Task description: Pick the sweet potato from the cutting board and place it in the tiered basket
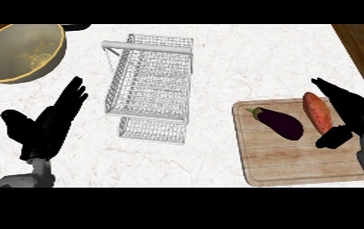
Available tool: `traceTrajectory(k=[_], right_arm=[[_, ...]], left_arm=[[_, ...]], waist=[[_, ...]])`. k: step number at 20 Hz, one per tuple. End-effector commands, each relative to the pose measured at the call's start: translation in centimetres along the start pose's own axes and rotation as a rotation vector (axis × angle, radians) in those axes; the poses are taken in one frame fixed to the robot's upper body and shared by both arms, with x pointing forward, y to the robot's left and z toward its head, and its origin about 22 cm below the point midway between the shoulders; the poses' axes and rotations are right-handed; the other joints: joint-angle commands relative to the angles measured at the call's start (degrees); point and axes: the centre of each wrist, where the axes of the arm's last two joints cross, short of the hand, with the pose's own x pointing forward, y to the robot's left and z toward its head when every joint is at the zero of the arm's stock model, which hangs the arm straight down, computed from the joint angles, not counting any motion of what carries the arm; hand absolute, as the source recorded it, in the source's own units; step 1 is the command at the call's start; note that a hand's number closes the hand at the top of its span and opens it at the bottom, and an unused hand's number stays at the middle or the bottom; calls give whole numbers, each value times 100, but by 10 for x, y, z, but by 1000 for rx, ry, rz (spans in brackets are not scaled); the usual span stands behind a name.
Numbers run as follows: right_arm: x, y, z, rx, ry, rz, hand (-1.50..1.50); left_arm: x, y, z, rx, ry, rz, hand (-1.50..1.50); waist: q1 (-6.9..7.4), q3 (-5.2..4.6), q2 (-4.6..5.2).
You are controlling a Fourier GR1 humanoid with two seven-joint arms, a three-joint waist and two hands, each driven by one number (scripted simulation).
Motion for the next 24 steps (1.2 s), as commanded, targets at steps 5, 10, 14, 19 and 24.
traceTrajectory(k=[5,10,14,19,24], right_arm=[[-18,23,-6,211,-2,15,150],[-20,23,-9,176,-27,155,150],[-13,19,-14,131,-80,188,150],[13,23,-7,-2,-134,198,150],[3,28,1,-98,-241,253,150]], left_arm=[[6,1,8,-4,5,-5,0],[14,-1,3,1,13,-16,0],[13,5,-22,1,-5,10,0],[-17,10,-5,19,5,-8,0],[-3,5,-3,-3,13,-8,0]], waist=[[3,0,-6],[0,0,-3],[-20,-1,3],[-24,-3,-1],[-28,-1,-6]])
